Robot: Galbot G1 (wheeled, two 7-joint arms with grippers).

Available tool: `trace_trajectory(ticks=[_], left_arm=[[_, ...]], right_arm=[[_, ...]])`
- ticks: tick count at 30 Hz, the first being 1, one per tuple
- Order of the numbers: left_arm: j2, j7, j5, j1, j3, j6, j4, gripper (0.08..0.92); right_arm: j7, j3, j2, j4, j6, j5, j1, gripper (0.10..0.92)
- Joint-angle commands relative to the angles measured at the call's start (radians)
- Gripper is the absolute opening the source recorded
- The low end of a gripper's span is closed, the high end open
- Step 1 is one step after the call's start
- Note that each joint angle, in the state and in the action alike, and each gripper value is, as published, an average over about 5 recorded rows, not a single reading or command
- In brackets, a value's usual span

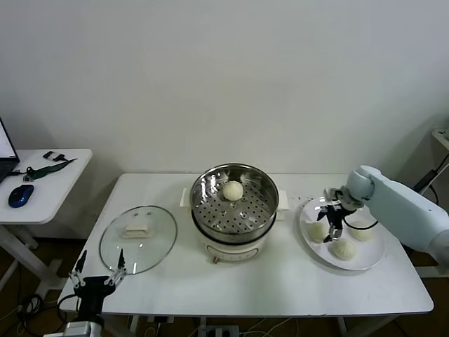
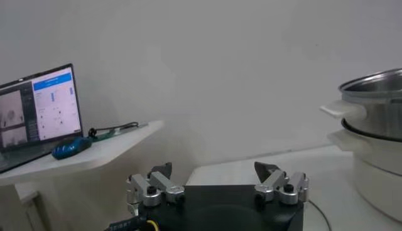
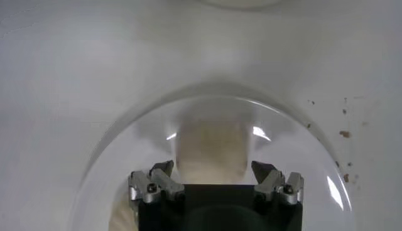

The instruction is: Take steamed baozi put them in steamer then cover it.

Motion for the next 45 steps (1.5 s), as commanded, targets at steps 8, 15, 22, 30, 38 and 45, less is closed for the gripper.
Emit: trace_trajectory(ticks=[8, 15, 22, 30, 38, 45], left_arm=[[0.000, -0.002, 0.001, 0.006, 0.000, -0.003, 0.001, 0.823], [-0.001, -0.002, 0.004, 0.008, 0.003, 0.000, -0.005, 0.823], [0.003, -0.002, 0.008, 0.014, 0.010, 0.003, -0.017, 0.823], [0.008, 0.002, 0.021, 0.037, 0.032, -0.004, -0.027, 0.823], [0.015, -0.016, 0.026, 0.051, 0.057, 0.003, -0.038, 0.823], [0.031, -0.018, 0.026, 0.058, 0.065, 0.005, -0.056, 0.823]], right_arm=[[-0.012, 0.033, 0.031, -0.049, 0.027, -0.038, -0.021, 0.699], [-0.014, -0.025, -0.020, 0.010, 0.022, 0.046, 0.052, 0.663], [-0.031, -0.260, -0.068, 0.070, 0.013, 0.245, 0.376, 0.662], [-0.032, -0.593, 0.042, 0.111, -0.030, 0.536, 0.775, 0.662], [0.048, -0.644, 0.189, 0.225, -0.158, 0.724, 0.837, 0.662], [0.103, -0.674, 0.315, 0.253, -0.213, 0.795, 0.810, 0.662]])
